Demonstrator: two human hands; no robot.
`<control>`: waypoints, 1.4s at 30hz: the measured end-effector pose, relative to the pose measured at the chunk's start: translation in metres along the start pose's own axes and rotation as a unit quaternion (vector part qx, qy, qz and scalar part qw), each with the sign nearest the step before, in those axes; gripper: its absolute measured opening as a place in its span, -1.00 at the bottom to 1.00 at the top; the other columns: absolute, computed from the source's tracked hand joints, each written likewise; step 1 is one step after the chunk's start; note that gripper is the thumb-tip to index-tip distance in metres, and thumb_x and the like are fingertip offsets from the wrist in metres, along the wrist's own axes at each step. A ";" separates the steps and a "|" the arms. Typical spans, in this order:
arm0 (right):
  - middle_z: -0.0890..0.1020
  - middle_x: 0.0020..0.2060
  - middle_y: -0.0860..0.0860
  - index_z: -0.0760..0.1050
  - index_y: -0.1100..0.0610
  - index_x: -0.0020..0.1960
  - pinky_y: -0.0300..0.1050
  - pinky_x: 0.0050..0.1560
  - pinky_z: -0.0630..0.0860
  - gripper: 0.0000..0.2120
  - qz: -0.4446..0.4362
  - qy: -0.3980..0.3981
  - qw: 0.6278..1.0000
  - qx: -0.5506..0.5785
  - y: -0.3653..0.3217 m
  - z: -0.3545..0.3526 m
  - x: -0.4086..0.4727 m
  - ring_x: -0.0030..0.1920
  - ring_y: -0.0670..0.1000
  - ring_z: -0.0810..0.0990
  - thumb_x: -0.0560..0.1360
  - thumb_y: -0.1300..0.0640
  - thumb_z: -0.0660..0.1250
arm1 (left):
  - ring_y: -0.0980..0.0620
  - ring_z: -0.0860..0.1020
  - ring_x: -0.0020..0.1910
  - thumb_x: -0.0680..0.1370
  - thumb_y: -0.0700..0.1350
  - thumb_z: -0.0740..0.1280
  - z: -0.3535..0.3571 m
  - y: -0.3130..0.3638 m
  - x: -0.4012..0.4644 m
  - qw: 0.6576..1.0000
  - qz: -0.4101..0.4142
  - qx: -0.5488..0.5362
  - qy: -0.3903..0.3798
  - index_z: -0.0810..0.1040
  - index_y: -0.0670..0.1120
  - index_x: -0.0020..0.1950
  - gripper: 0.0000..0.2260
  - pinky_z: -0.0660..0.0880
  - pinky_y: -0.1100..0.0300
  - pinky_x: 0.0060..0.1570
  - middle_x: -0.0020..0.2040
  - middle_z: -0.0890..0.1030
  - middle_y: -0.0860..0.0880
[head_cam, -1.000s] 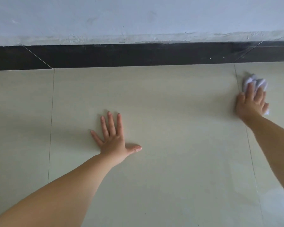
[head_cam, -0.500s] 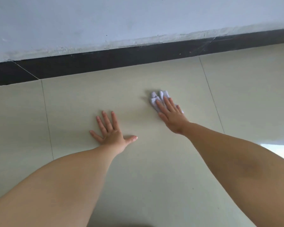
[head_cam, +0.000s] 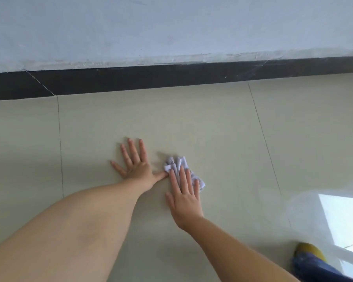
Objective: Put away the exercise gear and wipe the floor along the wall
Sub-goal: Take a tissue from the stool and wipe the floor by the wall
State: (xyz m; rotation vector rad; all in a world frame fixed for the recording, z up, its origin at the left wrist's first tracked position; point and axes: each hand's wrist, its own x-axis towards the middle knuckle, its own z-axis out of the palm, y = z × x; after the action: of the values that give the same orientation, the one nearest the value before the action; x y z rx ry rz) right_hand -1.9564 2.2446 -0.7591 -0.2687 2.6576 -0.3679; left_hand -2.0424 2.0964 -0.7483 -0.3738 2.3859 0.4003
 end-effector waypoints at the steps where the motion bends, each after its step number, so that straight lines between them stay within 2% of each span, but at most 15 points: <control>1: 0.08 0.53 0.08 -0.27 -0.02 0.53 0.10 0.48 -0.05 -0.36 -0.072 0.006 0.997 -0.036 0.019 -0.009 0.002 0.51 0.04 -0.10 0.56 -0.12 -0.07 | -0.16 -0.44 0.44 0.25 0.48 0.27 0.000 -0.001 0.002 1.000 -0.001 0.002 0.005 -0.43 0.01 0.47 0.15 -0.25 -0.41 0.30 0.46 -0.47 -0.08; 4: 0.14 0.52 0.04 -0.11 -0.01 0.54 0.12 0.45 0.04 -0.41 -0.317 -0.072 0.924 -0.202 0.123 -0.047 0.018 0.51 0.06 0.04 0.59 -0.11 -0.02 | -0.13 -0.46 0.43 0.23 0.44 0.33 0.003 -0.002 0.002 1.000 -0.007 -0.007 0.015 -0.43 0.02 0.47 0.18 -0.28 -0.40 0.29 0.45 -0.49 -0.06; 6: 0.09 0.53 0.05 -0.11 -0.02 0.55 0.10 0.45 0.01 -0.45 -0.368 -0.069 0.890 -0.261 0.198 -0.080 0.030 0.52 0.09 0.03 0.61 -0.13 -0.08 | -0.12 -0.46 0.43 0.25 0.41 0.36 0.005 -0.001 0.003 1.000 -0.015 0.004 0.017 -0.43 0.03 0.47 0.17 -0.27 -0.38 0.31 0.44 -0.50 -0.06; 8: 0.02 0.54 0.08 -0.20 -0.04 0.55 0.12 0.45 0.06 -0.42 -0.291 -0.058 0.920 -0.257 0.257 -0.117 0.051 0.53 0.11 -0.02 0.59 -0.24 -0.24 | -0.10 -0.46 0.43 0.27 0.41 0.35 0.003 -0.001 0.005 0.999 -0.025 0.011 0.022 -0.43 0.04 0.47 0.15 -0.24 -0.38 0.33 0.44 -0.51 -0.06; 10: -0.11 0.54 0.11 -0.24 0.00 0.54 0.17 0.47 0.08 -0.32 -0.121 -0.043 0.974 -0.184 0.295 -0.146 0.079 0.54 0.12 -0.09 0.53 -0.31 -0.31 | -0.09 -0.43 0.45 0.28 0.40 0.36 0.002 0.001 0.003 0.999 -0.033 0.014 0.030 -0.39 0.05 0.48 0.14 -0.22 -0.37 0.35 0.46 -0.48 -0.05; 14: -0.12 0.54 0.16 -0.11 0.05 0.55 0.27 0.44 0.04 -0.47 0.030 0.018 0.994 -0.104 0.267 -0.161 0.149 0.53 0.16 -0.11 0.63 -0.04 -0.09 | -0.06 -0.34 0.50 0.35 0.32 0.36 0.013 0.020 -0.012 0.995 -0.035 0.024 0.088 -0.24 0.07 0.53 0.00 -0.21 -0.35 0.36 0.51 -0.38 -0.05; 18: -0.17 0.54 0.10 -0.14 -0.02 0.56 0.21 0.48 -0.16 -0.49 -0.129 -0.013 0.985 -0.116 0.194 -0.127 0.136 0.54 0.13 -0.20 0.64 -0.08 -0.14 | -0.02 -0.25 0.52 0.56 0.14 0.20 0.044 0.089 -0.040 0.982 -0.032 -0.018 0.186 -0.14 0.08 0.54 -0.31 -0.18 -0.33 0.37 0.55 -0.26 -0.02; 21: 0.01 0.53 0.11 0.10 0.02 0.54 0.28 0.46 0.01 -0.47 -0.286 -0.003 0.947 -0.145 0.195 -0.079 0.052 0.52 0.21 0.04 0.59 -0.09 -0.07 | 0.03 -0.18 0.53 0.63 0.03 0.06 0.066 0.137 -0.047 0.980 -0.037 -0.071 0.180 -0.07 0.10 0.54 -0.49 -0.17 -0.30 0.38 0.56 -0.16 0.03; 25: 0.22 0.50 0.01 0.21 -0.06 0.48 0.18 0.43 0.07 -0.50 -0.570 -0.088 0.789 -0.210 0.257 -0.072 0.012 0.51 0.12 0.14 0.56 -0.08 0.10 | 0.02 -0.21 0.52 0.64 0.03 0.02 0.077 0.155 -0.036 0.986 -0.037 -0.088 0.139 -0.04 0.10 0.54 -0.52 -0.16 -0.29 0.39 0.56 -0.19 0.04; 27: 0.28 0.48 -0.03 0.24 -0.08 0.46 0.15 0.42 0.11 -0.53 -0.632 -0.077 0.735 -0.233 0.286 -0.094 0.051 0.49 0.07 0.17 0.56 -0.06 0.10 | 0.01 -0.20 0.53 0.63 0.04 0.04 0.081 0.150 -0.035 0.987 -0.032 -0.065 0.146 -0.04 0.09 0.54 -0.51 -0.11 -0.29 0.39 0.56 -0.18 0.02; 29: 0.22 0.50 -0.03 0.20 -0.08 0.48 0.12 0.45 0.06 -0.55 -0.591 -0.050 0.767 -0.244 0.312 -0.119 0.098 0.50 0.06 0.13 0.60 -0.07 0.01 | 0.00 -0.17 0.53 0.62 0.04 0.07 0.086 0.145 -0.039 0.987 -0.034 -0.049 0.150 -0.01 0.08 0.54 -0.50 -0.07 -0.29 0.39 0.56 -0.15 0.02; 33: -0.01 0.55 0.02 -0.10 -0.08 0.55 0.15 0.48 -0.07 -0.47 -0.227 0.045 0.958 -0.171 0.343 -0.177 0.178 0.54 0.08 -0.05 0.59 -0.12 -0.22 | -0.04 -0.12 0.53 0.61 0.05 0.11 0.090 0.156 -0.039 0.981 -0.066 -0.061 0.174 0.08 0.02 0.52 -0.51 -0.05 -0.26 0.41 0.56 -0.06 -0.02; 36: -0.02 0.55 0.04 -0.08 -0.08 0.54 0.17 0.49 -0.13 -0.52 -0.012 0.103 0.991 -0.081 0.323 -0.189 0.189 0.54 0.05 -0.11 0.63 -0.03 -0.16 | -0.04 -0.10 0.53 0.62 0.07 0.08 0.086 0.179 -0.033 0.970 -0.100 -0.090 0.203 0.11 -0.03 0.51 -0.51 -0.10 -0.27 0.40 0.56 -0.02 -0.06; 38: -0.02 0.55 0.06 -0.03 -0.06 0.55 0.20 0.49 -0.12 -0.52 -0.035 0.097 0.993 -0.056 0.302 -0.163 0.165 0.54 0.07 -0.09 0.64 -0.04 -0.13 | -0.01 -0.08 0.53 0.62 0.08 0.06 0.086 0.190 -0.029 0.963 -0.107 -0.112 0.221 0.06 -0.03 0.53 -0.50 -0.14 -0.28 0.40 0.56 -0.02 -0.07; 42: 0.21 0.51 0.07 0.22 -0.02 0.49 0.26 0.41 0.12 -0.50 -0.363 0.040 0.920 -0.138 0.292 -0.090 0.028 0.50 0.16 0.14 0.58 -0.09 -0.01 | -0.02 -0.04 0.53 0.62 0.07 0.06 0.090 0.205 -0.023 0.962 -0.094 -0.101 0.238 0.01 -0.02 0.54 -0.47 -0.15 -0.31 0.38 0.56 0.01 -0.09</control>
State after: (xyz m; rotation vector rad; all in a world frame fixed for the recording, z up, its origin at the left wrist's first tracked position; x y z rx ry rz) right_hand -2.0589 2.5331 -0.7798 -1.3693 2.5869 -0.2179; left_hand -2.0492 2.3211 -0.7597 -0.8671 2.7440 0.5144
